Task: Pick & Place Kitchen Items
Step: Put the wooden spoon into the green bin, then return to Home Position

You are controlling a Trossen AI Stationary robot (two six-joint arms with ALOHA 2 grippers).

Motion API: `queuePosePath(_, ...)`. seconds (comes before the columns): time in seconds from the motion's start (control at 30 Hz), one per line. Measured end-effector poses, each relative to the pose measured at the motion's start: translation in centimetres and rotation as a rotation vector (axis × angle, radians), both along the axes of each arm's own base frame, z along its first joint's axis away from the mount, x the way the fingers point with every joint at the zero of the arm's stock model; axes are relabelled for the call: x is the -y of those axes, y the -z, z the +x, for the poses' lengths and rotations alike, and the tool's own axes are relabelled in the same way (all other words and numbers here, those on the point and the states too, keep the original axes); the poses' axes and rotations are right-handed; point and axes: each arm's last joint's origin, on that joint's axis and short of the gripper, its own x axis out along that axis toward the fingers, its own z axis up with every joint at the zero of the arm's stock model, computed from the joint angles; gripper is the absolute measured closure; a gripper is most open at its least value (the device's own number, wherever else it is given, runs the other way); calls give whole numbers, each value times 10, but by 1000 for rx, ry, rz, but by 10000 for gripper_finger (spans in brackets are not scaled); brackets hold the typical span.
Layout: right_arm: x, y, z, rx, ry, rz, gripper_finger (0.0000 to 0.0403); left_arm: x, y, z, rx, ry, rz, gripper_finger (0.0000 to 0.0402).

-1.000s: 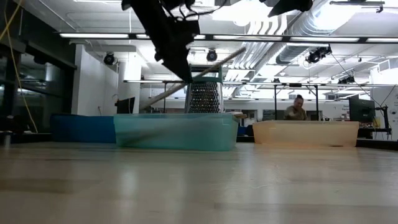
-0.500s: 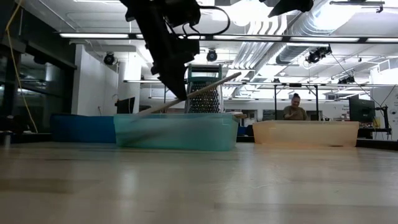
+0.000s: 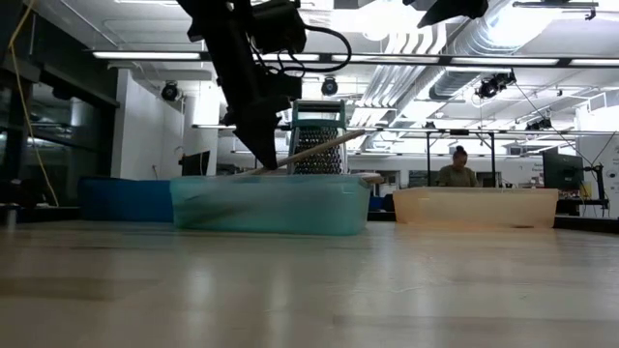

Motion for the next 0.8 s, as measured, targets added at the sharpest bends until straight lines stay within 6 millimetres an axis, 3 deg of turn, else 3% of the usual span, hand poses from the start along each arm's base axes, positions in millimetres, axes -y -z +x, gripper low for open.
queuePosePath(0.2,0,0,0,-3,-2,-2,112,0,0,0,1,-3,-1,326)
queuePosePath(0.43,-1,5,-5,-68,-4,8,112,0,0,0,-8,25,5,247)
queuePosePath(0.63,-3,1,-17,-67,11,1,112,1,-1,1,-10,61,-9,238)
queuePosePath(0.8,-4,-7,-35,-33,69,-47,112,1,-14,5,25,63,-20,236)
